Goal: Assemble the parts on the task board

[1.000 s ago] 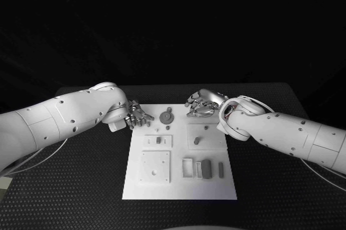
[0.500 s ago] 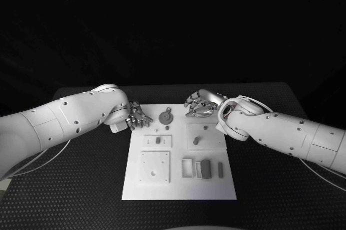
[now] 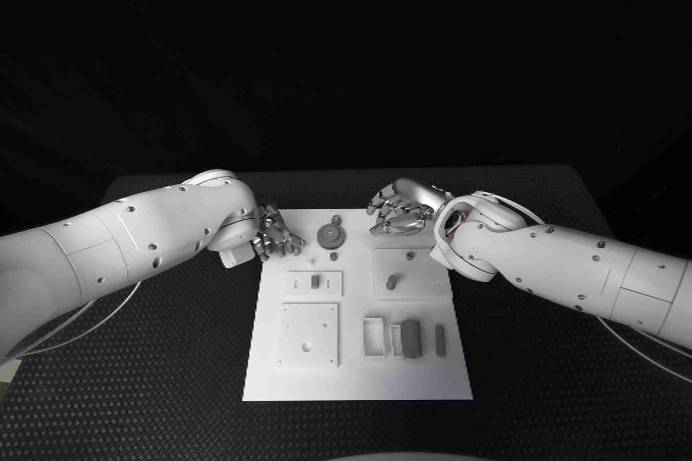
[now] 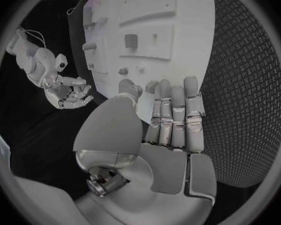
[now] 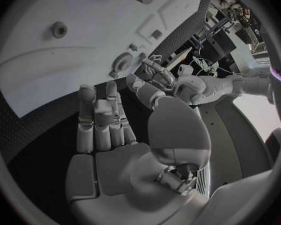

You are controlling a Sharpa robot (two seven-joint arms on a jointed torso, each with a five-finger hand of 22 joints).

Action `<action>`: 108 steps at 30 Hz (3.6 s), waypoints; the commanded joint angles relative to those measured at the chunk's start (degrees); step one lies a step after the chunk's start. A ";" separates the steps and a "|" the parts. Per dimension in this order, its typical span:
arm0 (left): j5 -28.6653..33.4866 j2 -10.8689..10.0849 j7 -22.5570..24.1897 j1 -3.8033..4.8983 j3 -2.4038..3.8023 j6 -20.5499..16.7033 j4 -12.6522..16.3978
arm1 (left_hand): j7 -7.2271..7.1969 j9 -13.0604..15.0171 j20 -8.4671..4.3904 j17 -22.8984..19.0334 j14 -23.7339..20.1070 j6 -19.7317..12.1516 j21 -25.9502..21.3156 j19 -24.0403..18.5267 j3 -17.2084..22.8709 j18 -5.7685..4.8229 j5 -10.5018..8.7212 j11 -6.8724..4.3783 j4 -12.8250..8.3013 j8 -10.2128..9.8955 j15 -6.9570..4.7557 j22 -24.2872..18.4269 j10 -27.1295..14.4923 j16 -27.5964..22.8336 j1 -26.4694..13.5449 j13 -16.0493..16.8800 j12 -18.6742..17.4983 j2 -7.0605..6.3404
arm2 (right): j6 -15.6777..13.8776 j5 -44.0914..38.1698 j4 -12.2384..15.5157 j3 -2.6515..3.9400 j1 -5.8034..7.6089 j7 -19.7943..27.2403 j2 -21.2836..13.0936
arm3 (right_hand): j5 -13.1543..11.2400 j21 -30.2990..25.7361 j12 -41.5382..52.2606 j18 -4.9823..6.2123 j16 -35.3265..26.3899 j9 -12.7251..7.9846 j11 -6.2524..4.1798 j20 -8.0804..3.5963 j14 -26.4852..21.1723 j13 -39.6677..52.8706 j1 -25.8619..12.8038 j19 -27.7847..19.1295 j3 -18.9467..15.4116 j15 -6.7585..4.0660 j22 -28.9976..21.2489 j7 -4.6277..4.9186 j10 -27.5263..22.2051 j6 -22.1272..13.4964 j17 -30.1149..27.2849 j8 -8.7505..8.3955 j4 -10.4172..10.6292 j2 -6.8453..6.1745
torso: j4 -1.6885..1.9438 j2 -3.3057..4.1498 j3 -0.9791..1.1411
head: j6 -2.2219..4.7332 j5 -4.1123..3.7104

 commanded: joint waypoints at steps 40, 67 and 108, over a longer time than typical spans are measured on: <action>-7.04 1.35 0.53 -0.25 0.04 -0.25 0.17 | -2.54 -2.35 -3.27 -0.20 3.41 1.97 3.14 4.93 0.88 0.88 -27.72 -2.88 0.41 9.33 -3.69 3.79 2.88 5.18 -5.22 1.07 5.83 -2.35 | 0.52 0.01 0.00 0.00 -0.03 0.55 0.22 | 0.08 -0.29 0.09 3.50 -0.38 -0.10 0.23 -0.19 -0.40 0.12 -0.70 0.14 0.00 0.10 1.05 0.33 0.33 -0.05 -0.07 0.33 0.45 -0.18 | 0.04 -0.01 -0.02 | -0.07 -0.15; -10.20 3.74 0.91 -1.03 0.04 2.73 -1.51 | -3.07 -3.48 -3.91 -0.31 4.39 2.81 3.79 5.94 0.84 0.68 -28.56 -3.43 0.40 10.53 -4.36 4.18 3.88 5.94 -4.81 0.86 6.50 -2.21 | 0.52 -0.02 0.05 0.00 -0.03 0.48 0.33 | 0.08 -0.31 0.11 3.50 -0.38 -0.12 0.23 -0.21 -0.39 0.14 -0.74 0.15 0.02 0.10 1.06 0.33 0.31 -0.08 -0.08 0.35 0.51 -0.19 | -0.01 0.07 -0.10 | -0.26 -0.48; -8.97 2.32 1.00 -1.37 0.76 2.06 -0.77 | -3.81 -4.20 -4.67 -0.18 5.55 4.17 4.90 7.15 0.19 0.68 -28.73 -4.17 0.42 11.98 -5.11 4.28 5.26 7.02 -5.60 0.87 7.52 -2.16 | 0.52 -0.08 -0.19 0.00 -0.03 0.54 0.47 | 0.07 -0.34 0.14 3.50 -0.38 -0.14 0.23 -0.22 -0.39 0.17 -0.82 0.16 0.03 0.10 1.07 0.34 0.28 -0.11 -0.09 0.38 0.62 -0.19 | 0.06 -0.03 -0.07 | -0.15 -0.87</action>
